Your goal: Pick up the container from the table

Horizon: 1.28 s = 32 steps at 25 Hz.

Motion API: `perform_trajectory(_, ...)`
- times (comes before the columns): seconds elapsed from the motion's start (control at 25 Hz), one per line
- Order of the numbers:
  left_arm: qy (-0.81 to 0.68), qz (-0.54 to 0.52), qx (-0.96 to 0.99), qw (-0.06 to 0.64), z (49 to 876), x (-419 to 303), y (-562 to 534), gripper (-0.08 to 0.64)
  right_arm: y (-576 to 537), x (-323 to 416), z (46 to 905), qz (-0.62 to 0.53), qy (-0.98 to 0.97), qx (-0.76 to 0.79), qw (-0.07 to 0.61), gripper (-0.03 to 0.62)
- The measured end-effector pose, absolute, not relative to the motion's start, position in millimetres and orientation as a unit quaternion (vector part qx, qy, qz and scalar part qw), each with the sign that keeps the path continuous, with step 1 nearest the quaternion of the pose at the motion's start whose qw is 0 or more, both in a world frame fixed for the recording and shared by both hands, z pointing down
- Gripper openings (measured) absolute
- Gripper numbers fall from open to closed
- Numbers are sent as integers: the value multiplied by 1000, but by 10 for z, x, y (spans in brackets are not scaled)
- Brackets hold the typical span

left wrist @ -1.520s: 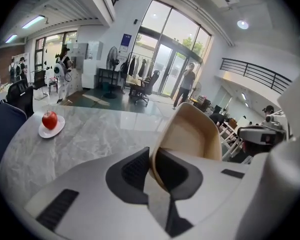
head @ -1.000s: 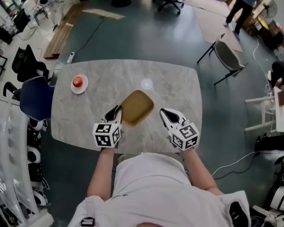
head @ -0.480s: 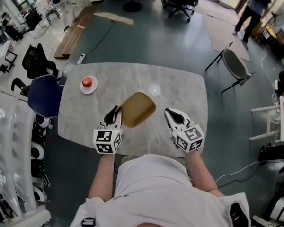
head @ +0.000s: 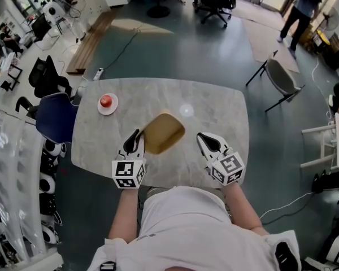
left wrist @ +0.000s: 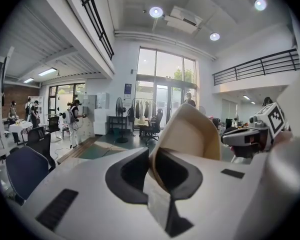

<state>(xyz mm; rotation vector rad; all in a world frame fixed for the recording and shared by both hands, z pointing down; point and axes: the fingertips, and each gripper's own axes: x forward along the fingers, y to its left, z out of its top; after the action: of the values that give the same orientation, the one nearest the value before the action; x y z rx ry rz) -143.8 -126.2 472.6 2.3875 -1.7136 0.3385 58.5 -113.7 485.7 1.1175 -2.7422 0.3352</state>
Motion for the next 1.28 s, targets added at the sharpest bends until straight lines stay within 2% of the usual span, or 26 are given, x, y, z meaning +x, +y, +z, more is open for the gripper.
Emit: perform_trajectory(1.28, -555, 119, 816, 108, 4947, -1323, -1187, 43, -947, 679, 5042, 120, -915, 370, 110, 11)
